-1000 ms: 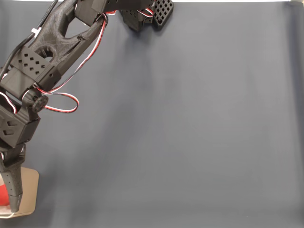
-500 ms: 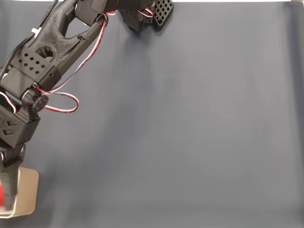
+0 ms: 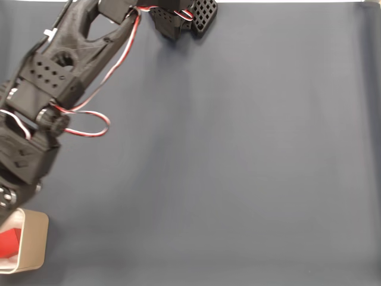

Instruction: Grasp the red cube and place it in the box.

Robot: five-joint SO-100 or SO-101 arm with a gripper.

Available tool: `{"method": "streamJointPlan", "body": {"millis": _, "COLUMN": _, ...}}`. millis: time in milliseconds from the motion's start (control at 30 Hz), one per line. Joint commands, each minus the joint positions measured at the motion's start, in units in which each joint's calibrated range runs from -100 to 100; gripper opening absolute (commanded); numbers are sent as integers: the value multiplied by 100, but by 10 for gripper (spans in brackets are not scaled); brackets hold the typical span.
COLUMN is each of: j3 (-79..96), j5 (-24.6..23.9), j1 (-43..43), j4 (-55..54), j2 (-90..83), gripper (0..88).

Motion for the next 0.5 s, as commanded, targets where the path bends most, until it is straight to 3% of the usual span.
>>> {"method": "streamJointPlan", "body": {"millis": 0, "j3": 166, "j5": -78, "j1": -346, "j4": -105, "j2": -852, "gripper": 0}}
{"method": "streamJointPlan", "body": {"millis": 467, "j3": 2036, "j5": -166, "j1": -1618, "j4": -64, "j2": -2507, "gripper": 0}}
